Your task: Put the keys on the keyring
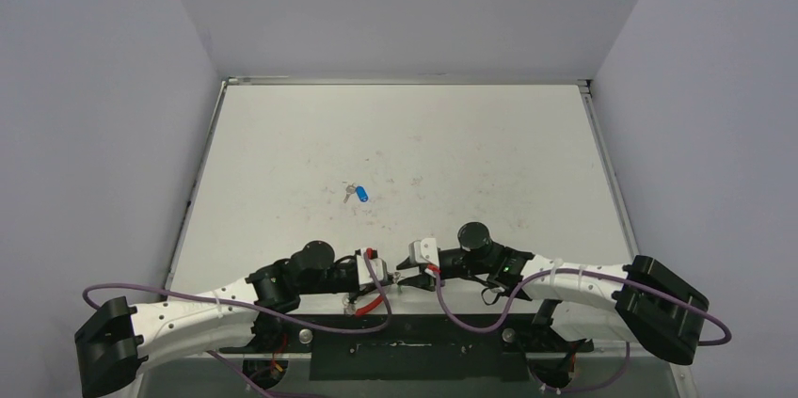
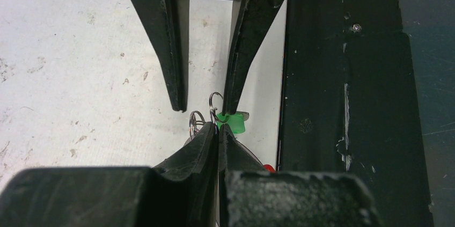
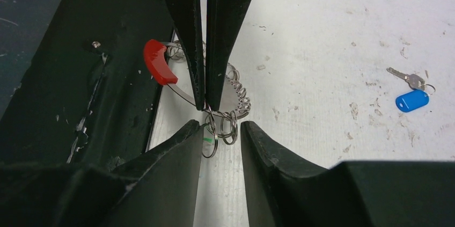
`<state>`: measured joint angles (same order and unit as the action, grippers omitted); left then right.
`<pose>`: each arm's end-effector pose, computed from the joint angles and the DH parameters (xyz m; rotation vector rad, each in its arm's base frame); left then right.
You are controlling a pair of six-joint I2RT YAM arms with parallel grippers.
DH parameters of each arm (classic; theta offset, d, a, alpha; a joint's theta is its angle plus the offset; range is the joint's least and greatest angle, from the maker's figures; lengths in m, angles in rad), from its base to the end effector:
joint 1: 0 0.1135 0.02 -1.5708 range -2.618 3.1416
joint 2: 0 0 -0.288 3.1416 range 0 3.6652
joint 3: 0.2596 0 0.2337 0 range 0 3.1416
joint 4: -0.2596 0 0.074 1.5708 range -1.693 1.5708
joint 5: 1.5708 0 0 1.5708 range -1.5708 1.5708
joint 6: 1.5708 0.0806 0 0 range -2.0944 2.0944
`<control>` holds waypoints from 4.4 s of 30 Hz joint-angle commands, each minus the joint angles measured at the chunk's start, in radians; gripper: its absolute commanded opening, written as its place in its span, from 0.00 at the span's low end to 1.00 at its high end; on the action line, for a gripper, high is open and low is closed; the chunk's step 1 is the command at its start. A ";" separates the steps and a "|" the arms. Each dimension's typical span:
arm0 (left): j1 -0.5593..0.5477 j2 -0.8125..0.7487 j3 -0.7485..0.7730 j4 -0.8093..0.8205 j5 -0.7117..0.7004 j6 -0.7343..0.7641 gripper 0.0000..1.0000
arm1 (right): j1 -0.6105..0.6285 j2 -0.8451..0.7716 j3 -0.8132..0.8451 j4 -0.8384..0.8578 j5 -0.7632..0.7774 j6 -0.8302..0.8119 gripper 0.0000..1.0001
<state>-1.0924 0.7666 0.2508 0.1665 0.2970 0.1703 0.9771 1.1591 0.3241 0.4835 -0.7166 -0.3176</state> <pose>0.0622 -0.1712 0.2024 1.3493 1.4906 -0.8907 0.0833 0.2181 0.2039 -1.5662 1.2349 1.1200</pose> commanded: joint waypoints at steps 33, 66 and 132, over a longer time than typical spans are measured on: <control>-0.014 -0.024 -0.001 0.064 0.004 0.009 0.00 | 0.011 0.037 0.038 0.002 -0.076 -0.069 0.24; -0.023 -0.172 0.057 -0.213 -0.219 -0.005 0.35 | 0.016 0.148 0.509 -0.885 0.124 -0.013 0.00; -0.026 0.154 -0.051 0.414 -0.041 0.022 0.07 | 0.033 0.241 0.719 -1.097 0.101 -0.009 0.00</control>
<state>-1.1130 0.9100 0.1581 0.5251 0.2398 0.1917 1.0027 1.4342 1.0176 -0.6685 -0.5873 -0.3298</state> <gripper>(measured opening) 0.052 0.037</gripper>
